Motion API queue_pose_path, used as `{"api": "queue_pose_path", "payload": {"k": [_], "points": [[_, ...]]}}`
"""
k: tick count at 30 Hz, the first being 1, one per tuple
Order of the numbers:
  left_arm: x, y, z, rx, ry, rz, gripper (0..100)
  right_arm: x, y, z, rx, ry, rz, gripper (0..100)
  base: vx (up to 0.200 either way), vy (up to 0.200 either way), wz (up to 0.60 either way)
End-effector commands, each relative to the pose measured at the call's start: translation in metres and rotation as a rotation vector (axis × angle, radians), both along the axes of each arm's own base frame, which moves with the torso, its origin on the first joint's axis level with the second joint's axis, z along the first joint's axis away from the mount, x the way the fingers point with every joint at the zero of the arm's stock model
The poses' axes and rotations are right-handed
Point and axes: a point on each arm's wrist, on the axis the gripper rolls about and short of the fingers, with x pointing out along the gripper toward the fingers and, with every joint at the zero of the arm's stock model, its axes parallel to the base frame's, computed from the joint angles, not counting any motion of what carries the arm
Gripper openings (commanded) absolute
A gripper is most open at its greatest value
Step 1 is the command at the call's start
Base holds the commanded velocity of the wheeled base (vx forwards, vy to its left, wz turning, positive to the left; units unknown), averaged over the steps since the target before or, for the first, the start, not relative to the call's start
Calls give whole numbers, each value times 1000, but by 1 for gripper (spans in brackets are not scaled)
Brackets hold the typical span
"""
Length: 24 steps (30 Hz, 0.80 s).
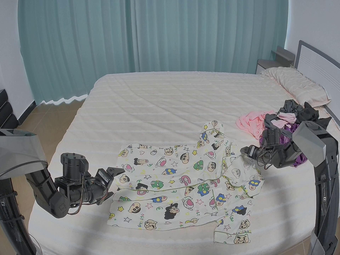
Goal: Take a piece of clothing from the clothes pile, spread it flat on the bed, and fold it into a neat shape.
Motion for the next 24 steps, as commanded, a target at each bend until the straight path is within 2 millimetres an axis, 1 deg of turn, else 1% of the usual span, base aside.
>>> {"api": "queue_pose_path", "payload": {"k": [1, 3, 7, 16, 18, 21, 22, 24], "points": [[1, 0, 0, -1, 0, 0, 100, -34, -35, 10, -2, 3, 57, 100, 0, 0, 0], [1, 0, 0, -1, 0, 0, 100, -44, -37, 8, 4, 9, 99, 100, 0, 0, 0], [1, 0, 0, -1, 0, 0, 100, -53, -37, 0, -5, 12, 136, 100, 0, 0, 0], [1, 0, 0, -1, 0, 0, 100, -53, -29, -6, -13, 11, 170, 100, 0, 0, 0], [1, 0, 0, -1, 0, 0, 100, -52, -19, -14, -12, 28, 192, 100, 0, 0, 0], [1, 0, 0, -1, 0, 0, 100, -52, -16, -21, -11, 41, 202, 100, 0, 0, 0], [1, 0, 0, -1, 0, 0, 100, -50, -13, -25, -12, 43, 205, 0, 0, 0, 0], [1, 0, 0, -1, 0, 0, 100, -47, -13, -24, -12, 40, 203, 0, 0, 0, 0]]}}
